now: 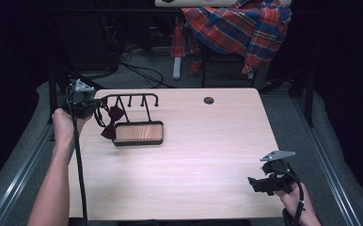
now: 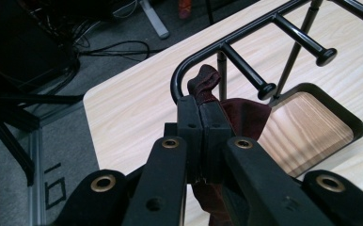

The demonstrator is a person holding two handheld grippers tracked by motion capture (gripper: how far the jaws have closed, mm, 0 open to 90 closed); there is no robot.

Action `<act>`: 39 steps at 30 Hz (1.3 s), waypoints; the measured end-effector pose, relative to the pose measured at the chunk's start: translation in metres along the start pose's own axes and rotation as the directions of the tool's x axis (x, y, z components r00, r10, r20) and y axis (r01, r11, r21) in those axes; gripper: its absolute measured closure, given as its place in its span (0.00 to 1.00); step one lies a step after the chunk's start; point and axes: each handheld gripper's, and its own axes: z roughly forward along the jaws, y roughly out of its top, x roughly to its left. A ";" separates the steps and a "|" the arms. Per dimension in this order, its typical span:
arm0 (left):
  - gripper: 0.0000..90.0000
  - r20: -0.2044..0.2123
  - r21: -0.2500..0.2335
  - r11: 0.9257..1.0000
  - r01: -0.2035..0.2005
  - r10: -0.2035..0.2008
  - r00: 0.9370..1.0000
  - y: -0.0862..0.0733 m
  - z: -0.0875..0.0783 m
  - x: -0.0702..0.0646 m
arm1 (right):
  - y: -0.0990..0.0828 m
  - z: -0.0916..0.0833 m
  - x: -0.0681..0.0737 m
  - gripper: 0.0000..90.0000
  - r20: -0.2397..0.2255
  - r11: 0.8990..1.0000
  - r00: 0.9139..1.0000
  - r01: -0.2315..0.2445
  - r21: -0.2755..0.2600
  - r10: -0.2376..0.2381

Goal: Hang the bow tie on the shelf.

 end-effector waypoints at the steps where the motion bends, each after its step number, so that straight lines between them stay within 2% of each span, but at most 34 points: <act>1: 0.99 -0.001 -0.001 1.000 0.001 -0.001 1.000 0.000 0.001 0.000 | -0.001 0.000 0.000 0.17 0.002 1.000 1.000 -0.004 -0.002 0.004; 4: 0.99 -0.008 0.003 1.000 -0.004 0.004 1.000 0.001 0.004 0.001 | -0.002 0.000 -0.001 0.17 0.004 1.000 1.000 -0.005 0.001 0.005; 13: 0.99 -0.028 0.021 1.000 0.019 -0.019 0.999 -0.005 0.011 0.008 | -0.004 -0.001 -0.001 0.17 0.008 1.000 1.000 -0.001 0.005 0.001; 18: 0.99 -0.029 0.021 0.999 0.030 -0.030 0.999 -0.007 0.015 0.010 | -0.007 -0.005 -0.002 0.17 0.012 1.000 1.000 -0.019 -0.001 0.019; 26: 0.99 -0.034 0.051 0.998 0.023 -0.022 0.999 -0.012 0.021 0.008 | -0.012 -0.008 -0.002 0.17 0.018 1.000 1.000 -0.024 -0.001 0.024; 39: 0.96 -0.031 0.041 0.999 0.036 -0.035 0.999 -0.019 0.023 0.010 | -0.011 -0.008 -0.001 0.17 0.029 1.000 0.999 -0.014 0.007 0.014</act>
